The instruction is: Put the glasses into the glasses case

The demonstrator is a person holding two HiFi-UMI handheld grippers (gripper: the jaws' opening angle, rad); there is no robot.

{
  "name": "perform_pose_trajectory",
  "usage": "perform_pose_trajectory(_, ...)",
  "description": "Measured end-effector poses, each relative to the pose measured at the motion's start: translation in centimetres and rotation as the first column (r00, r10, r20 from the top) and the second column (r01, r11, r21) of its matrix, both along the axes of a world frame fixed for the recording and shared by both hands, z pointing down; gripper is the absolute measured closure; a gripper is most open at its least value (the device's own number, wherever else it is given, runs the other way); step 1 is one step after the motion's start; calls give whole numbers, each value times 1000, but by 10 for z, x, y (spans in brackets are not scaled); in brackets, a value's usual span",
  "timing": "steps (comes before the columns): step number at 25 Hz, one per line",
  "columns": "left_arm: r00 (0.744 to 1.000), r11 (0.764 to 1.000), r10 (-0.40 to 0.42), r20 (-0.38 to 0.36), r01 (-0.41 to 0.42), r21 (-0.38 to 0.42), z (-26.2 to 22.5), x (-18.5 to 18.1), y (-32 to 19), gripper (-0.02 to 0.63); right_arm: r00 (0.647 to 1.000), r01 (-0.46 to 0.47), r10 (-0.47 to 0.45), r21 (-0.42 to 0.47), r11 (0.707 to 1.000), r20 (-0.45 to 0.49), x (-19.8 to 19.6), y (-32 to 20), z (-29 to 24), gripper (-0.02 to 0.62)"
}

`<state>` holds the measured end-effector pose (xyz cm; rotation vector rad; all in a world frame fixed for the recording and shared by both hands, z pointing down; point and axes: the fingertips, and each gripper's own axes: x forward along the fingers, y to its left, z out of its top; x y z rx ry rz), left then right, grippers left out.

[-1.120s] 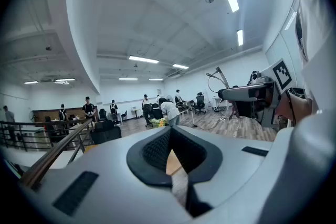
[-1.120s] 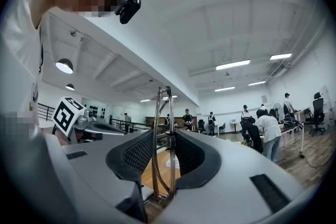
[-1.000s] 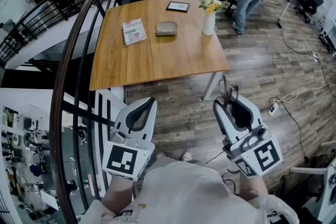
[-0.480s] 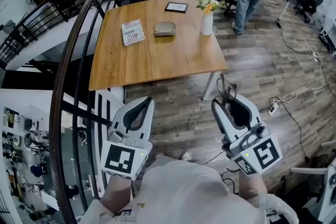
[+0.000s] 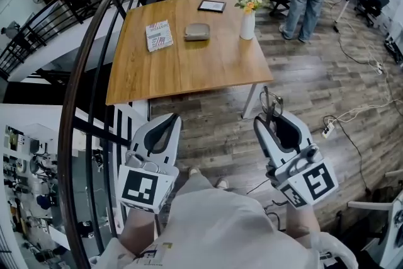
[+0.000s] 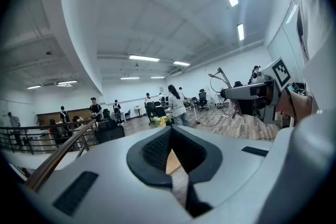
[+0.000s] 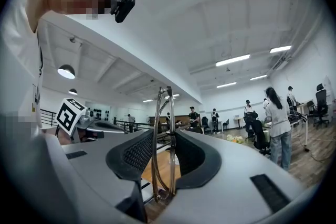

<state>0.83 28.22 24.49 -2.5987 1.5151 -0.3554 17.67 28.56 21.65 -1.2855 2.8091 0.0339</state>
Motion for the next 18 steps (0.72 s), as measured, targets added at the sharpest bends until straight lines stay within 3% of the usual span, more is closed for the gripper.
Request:
perform_pose_trajectory(10,1000,999,-16,-7,16,39,2,-5,-19,589,1000,-3,3,1,1000,-20,3,-20,9,453)
perform_pose_trajectory(18,1000,998,0,-17,1,63,12,-13,-77,589,999,-17,16,-10,1000,-50,-5,-74,24,453)
